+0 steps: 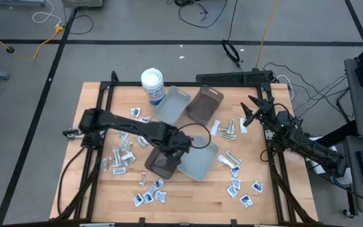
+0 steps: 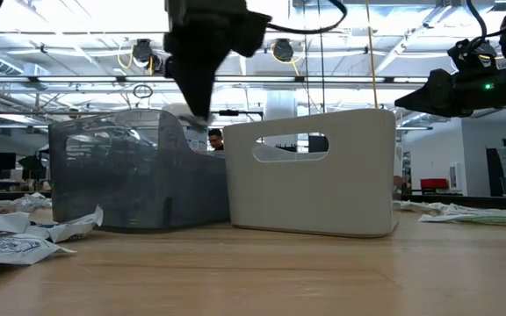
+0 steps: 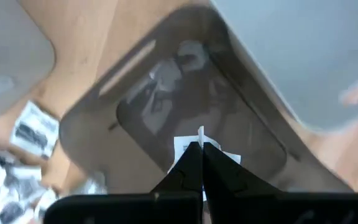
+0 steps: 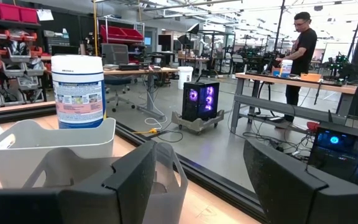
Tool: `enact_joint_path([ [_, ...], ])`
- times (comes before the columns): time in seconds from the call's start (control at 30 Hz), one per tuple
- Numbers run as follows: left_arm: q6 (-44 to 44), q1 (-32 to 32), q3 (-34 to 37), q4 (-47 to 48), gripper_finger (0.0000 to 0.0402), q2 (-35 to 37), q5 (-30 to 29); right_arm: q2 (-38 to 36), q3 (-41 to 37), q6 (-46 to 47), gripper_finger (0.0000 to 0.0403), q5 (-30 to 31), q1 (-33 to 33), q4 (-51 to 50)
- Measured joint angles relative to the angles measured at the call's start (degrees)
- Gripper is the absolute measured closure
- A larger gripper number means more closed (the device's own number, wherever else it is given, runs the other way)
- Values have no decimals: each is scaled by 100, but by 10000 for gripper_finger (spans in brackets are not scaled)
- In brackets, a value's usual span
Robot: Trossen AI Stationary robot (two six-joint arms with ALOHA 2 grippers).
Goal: Pick & Place First Aid Supplies
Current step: Put the blue alcohol pad into the bottom black bin
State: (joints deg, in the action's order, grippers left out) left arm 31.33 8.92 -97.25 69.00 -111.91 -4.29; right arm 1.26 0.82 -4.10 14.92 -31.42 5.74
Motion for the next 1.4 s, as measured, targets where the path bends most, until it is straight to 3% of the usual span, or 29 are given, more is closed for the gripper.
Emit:
enact_joint_path([
  [0.37,335,150,4,-44,401,-826,-427,0,2,0,165,0,0,-1],
  [0.67,435,156,7,-195,394,-978,-353,-1,2,1,165,-1,0,-1],
  [0.8,589,157,9,-130,357,-885,-369,0,0,1,165,-1,1,-1],
  [1.17,433,149,9,-82,184,-836,-14,0,0,0,165,-2,2,-2],
  [1.4,75,45,17,121,136,-441,538,-1,1,1,165,-1,2,-1],
])
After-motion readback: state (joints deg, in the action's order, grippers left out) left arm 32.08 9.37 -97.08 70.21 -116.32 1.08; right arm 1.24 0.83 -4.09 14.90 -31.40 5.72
